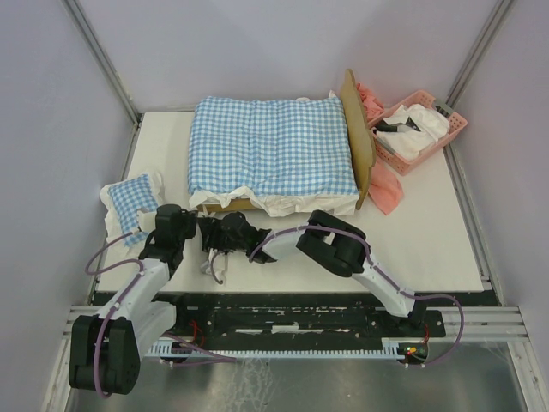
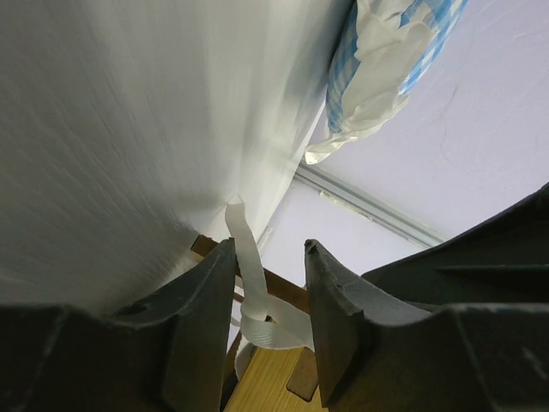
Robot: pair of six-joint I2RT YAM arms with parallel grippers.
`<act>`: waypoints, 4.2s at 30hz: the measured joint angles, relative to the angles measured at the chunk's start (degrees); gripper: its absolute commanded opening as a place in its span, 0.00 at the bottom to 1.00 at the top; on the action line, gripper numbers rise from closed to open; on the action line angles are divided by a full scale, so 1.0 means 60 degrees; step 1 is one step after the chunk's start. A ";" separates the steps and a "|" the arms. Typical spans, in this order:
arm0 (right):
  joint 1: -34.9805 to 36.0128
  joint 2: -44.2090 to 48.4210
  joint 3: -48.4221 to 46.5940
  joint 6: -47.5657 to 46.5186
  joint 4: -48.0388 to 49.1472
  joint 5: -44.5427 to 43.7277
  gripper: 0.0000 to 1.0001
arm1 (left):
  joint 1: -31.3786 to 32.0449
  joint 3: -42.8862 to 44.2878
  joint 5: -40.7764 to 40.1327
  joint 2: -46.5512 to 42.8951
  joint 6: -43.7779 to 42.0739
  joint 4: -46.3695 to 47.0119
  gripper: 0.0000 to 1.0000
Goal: Set up the pet bed
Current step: Tie the ropes to the bed frame.
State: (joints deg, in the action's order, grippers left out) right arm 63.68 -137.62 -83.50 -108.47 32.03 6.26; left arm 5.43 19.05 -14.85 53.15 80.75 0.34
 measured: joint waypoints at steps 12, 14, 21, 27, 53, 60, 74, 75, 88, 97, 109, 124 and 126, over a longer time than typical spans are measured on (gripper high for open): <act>0.0120 -0.0251 -0.0678 0.0342 -0.0794 -0.0878 0.04 | 0.0000 0.0142 0.0066 0.0036 0.0000 -0.0033 0.03; 0.0120 -0.0302 -0.0783 0.0419 -0.0856 -0.0958 0.02 | -0.0004 0.0142 0.0066 0.0036 0.0000 -0.0040 0.03; 0.0127 -0.0310 -0.0667 0.0506 -0.0605 -0.1016 0.02 | -0.0004 0.0171 0.0015 0.0018 0.0000 -0.0044 0.03; 0.0109 -0.0251 -0.0226 0.0714 0.0091 -0.1020 0.02 | -0.0011 0.0291 -0.0215 -0.0189 -0.0124 -0.0036 0.03; -0.0131 0.0175 0.0743 0.1362 0.0481 -0.0648 0.02 | -0.0015 0.0627 -0.0780 -0.0951 -0.1701 0.0648 0.03; -0.0262 0.0277 0.1067 0.2080 0.1027 -0.0397 0.02 | -0.0007 0.0725 -0.0991 -0.1064 -0.1993 0.0186 0.03; -0.0882 0.1461 0.2040 0.6244 0.2280 0.1373 0.02 | -0.0011 0.0962 -0.2014 -0.1191 -0.2065 -0.1344 0.03; -0.0922 0.1461 0.2040 0.6623 0.2357 0.1494 0.02 | -0.0015 0.0962 -0.2047 -0.1188 -0.2076 -0.1377 0.03; -0.1410 0.1475 0.1993 1.0163 0.3075 0.2135 0.02 | -0.0324 0.0816 -0.2488 -0.0386 -0.2262 -0.1453 0.03; -0.1526 0.1475 0.2047 1.1752 0.3985 0.2280 0.02 | -0.0331 0.0820 -0.2929 0.0055 -0.1832 -0.1577 0.03; -0.1552 0.1344 0.2069 1.3719 0.4874 0.1738 0.02 | -0.0331 0.0699 -0.3308 0.0317 -0.0911 -0.1876 0.03; -0.1770 0.1574 0.2728 1.2579 0.4641 0.2881 0.37 | -0.0470 0.0441 -0.3184 0.0918 -0.0375 -0.1887 0.47; -0.1821 0.1934 0.3144 1.2174 0.4299 0.3311 0.40 | -0.0474 0.0535 -0.3184 0.0863 -0.0375 -0.2255 0.49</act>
State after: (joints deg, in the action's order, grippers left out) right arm 52.75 -126.02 -64.64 -35.42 57.82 26.13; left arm 2.59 22.26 -33.95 58.33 78.50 -13.19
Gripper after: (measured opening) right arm 0.361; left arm 0.455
